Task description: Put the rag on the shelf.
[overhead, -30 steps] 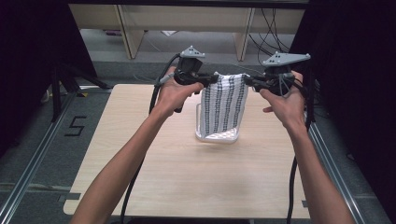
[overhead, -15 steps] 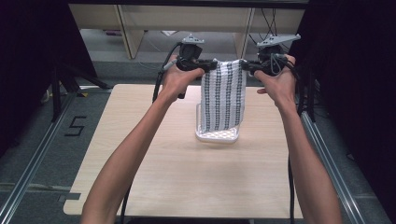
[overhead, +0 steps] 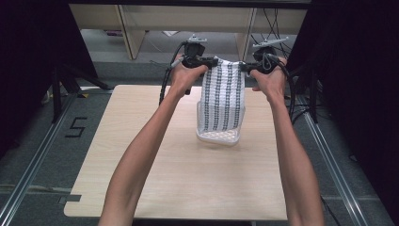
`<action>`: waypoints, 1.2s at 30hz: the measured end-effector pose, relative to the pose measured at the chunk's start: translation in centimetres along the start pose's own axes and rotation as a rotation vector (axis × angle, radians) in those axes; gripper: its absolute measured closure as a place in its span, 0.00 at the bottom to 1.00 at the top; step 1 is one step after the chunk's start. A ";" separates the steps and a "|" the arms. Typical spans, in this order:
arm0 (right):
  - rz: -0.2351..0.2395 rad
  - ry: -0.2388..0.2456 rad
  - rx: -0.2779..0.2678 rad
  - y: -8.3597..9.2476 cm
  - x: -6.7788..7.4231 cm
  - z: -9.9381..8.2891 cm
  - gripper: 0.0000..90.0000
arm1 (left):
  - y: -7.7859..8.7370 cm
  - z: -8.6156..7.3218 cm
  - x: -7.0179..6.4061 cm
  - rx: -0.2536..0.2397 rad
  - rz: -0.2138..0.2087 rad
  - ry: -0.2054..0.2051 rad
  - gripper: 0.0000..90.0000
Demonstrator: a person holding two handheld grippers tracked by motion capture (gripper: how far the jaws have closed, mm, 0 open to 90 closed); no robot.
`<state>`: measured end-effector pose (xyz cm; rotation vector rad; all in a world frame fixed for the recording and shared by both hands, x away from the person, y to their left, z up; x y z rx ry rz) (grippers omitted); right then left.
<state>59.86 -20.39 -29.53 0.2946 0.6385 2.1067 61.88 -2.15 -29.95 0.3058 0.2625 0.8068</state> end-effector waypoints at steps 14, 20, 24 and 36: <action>0.008 -0.088 0.081 -3.2 -0.7 -3.7 0.95 | -3.0 -3.8 1.1 0.158 0.019 -0.008 0.84; 0.010 -0.071 0.101 -3.8 -0.9 -4.4 0.94 | -3.6 -4.7 1.1 0.200 0.013 -0.009 0.78; 0.008 -0.094 0.127 -4.0 -1.0 -5.0 0.90 | -3.6 -5.1 1.5 0.225 0.034 0.022 0.66; 0.006 -0.125 0.150 -4.1 -0.9 -5.4 0.78 | -2.8 -5.9 2.4 0.255 0.041 0.034 0.58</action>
Point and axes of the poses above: each handheld gripper's, and its own axes: y roughly backward along the jaws, z roughly out of its top, x roughly to its left, the point moved 5 cm from there along -y, roughly forward along the jaws, and after that the axes turned 2 degrees about z, right-handed, at the moved point
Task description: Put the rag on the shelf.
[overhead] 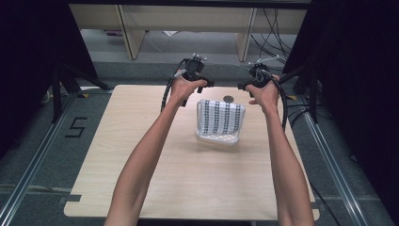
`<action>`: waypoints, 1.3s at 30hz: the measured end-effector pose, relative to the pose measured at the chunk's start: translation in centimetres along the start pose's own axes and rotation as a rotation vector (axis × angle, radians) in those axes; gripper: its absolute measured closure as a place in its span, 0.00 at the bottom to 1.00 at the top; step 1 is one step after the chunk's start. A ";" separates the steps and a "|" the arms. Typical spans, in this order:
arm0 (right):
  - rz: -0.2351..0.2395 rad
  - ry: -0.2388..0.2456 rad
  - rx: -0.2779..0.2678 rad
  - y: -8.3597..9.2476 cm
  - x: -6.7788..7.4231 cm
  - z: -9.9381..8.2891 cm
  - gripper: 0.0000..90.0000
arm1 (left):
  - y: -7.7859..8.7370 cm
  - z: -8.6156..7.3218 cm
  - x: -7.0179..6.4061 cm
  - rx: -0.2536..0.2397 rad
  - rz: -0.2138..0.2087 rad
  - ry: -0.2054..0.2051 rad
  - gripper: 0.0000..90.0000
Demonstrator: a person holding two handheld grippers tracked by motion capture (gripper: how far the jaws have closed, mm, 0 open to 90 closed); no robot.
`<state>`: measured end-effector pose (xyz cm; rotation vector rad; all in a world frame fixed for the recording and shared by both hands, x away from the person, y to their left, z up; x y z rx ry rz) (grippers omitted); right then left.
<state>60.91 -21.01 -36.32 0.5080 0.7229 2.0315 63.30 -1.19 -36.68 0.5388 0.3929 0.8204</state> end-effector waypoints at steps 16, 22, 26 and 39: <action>0.010 0.019 -0.005 1.0 0.6 0.1 0.77 | 2.0 0.1 0.6 -0.018 0.020 0.033 0.49; 0.017 0.007 -0.011 1.4 1.1 0.1 0.75 | 2.6 -0.3 1.0 -0.023 0.022 0.041 0.47; 0.021 0.027 -0.025 1.6 1.1 0.0 0.73 | 3.2 -0.6 1.2 -0.023 0.017 0.049 0.46; 0.054 0.024 -0.096 2.8 1.3 -1.2 0.66 | 5.6 -2.1 1.7 -0.063 -0.010 0.070 0.45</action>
Point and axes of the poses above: each handheld gripper's, and its own axes: y roughly backward along the jaws, z roughly out of its top, x roughly to its left, the point moved 5 cm from there along -y, roughly forward along the jaws, and after that the axes turned 2 degrees about z, right-handed, at the moved point
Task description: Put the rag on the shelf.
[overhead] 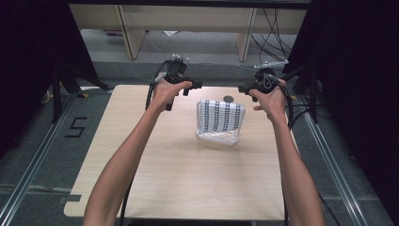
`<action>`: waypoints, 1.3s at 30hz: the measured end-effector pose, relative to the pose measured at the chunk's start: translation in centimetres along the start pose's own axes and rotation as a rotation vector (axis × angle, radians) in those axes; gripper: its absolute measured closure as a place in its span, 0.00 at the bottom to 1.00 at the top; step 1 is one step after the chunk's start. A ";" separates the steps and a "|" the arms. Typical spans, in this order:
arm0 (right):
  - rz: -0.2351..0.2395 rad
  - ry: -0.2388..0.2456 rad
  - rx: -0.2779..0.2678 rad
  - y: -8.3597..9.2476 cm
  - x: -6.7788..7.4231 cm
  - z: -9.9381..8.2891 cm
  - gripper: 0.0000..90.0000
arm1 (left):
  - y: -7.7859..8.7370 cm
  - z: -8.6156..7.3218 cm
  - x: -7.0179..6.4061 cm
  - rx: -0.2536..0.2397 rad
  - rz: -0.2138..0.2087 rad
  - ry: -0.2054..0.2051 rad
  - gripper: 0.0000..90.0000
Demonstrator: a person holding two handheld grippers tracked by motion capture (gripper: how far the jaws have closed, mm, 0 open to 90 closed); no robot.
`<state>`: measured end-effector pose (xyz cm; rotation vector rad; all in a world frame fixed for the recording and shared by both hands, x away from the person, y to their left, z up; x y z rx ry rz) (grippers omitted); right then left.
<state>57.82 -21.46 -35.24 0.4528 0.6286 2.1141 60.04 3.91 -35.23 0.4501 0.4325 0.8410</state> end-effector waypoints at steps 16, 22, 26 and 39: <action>0.037 0.064 -0.036 3.4 3.2 -0.8 0.59 | 3.1 -2.1 -0.9 -0.021 -0.030 -0.053 0.44; 0.039 0.091 -0.037 4.4 4.1 -1.1 0.59 | 4.4 -2.7 -1.8 -0.035 -0.048 -0.068 0.43; 0.043 0.117 -0.047 4.9 4.7 -1.5 0.58 | 5.2 -3.0 -2.5 -0.051 -0.053 -0.076 0.43; 0.042 0.149 -0.042 6.4 5.8 -3.4 0.57 | 7.2 -5.0 -3.1 -0.074 -0.057 -0.100 0.43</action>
Point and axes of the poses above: each handheld gripper's, and its own axes: y roughly backward along the jaws, z roughly out of its top, x roughly to its left, the point moved 5 cm from there along -y, roughly forward along the jaws, and after that the axes turned 2 degrees about z, right-handed, at the moved point
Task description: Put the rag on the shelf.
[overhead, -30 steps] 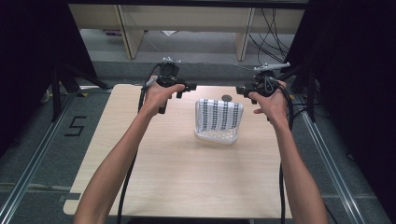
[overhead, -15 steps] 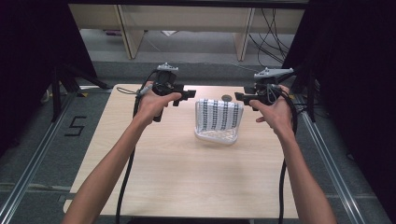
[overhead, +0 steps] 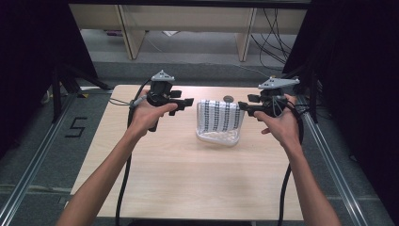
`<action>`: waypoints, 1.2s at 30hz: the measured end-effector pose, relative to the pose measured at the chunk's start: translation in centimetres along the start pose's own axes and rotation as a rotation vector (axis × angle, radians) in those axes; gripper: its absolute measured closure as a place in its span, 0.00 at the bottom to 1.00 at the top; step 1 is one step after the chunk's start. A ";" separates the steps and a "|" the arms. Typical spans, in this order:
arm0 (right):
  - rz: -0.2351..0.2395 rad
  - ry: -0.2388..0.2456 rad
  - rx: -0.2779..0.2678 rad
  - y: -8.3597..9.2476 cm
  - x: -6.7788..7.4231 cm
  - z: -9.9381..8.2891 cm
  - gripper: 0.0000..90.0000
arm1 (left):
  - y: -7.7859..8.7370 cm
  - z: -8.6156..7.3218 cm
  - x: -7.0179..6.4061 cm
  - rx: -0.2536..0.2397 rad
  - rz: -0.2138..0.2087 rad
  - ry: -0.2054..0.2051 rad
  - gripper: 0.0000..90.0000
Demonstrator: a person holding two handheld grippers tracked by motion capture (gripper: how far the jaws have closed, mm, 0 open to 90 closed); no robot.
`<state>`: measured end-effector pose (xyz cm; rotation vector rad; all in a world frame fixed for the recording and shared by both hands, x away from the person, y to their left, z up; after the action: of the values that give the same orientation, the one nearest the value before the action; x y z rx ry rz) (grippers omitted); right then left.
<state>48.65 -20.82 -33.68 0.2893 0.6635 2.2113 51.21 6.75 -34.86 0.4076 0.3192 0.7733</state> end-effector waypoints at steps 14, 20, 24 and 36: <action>0.018 0.024 0.015 0.6 1.5 -1.9 0.56 | 1.3 -1.8 -1.4 -0.017 -0.014 -0.022 0.43; 0.026 0.019 0.014 0.7 2.1 -2.7 0.55 | 1.9 -2.7 -2.0 -0.017 -0.019 -0.041 0.43; 0.029 0.033 -0.003 0.9 2.3 -3.1 0.53 | 2.4 -3.3 -2.6 -0.020 -0.032 -0.051 0.42; 0.033 -0.002 -0.025 1.2 2.8 -4.4 0.40 | 3.1 -4.7 -3.4 -0.021 -0.054 -0.028 0.33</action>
<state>44.25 -20.95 -36.68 0.2916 0.6337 2.2487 45.02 7.37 -37.11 0.3881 0.2940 0.7166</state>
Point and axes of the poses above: each handheld gripper's, and its own axes: y roughly backward along the jaws, z roughly out of its top, x roughly to its left, the point moved 5 cm from there along -y, roughly forward along the jaws, and after that the axes turned 2 degrees about z, right-handed, at the moved point
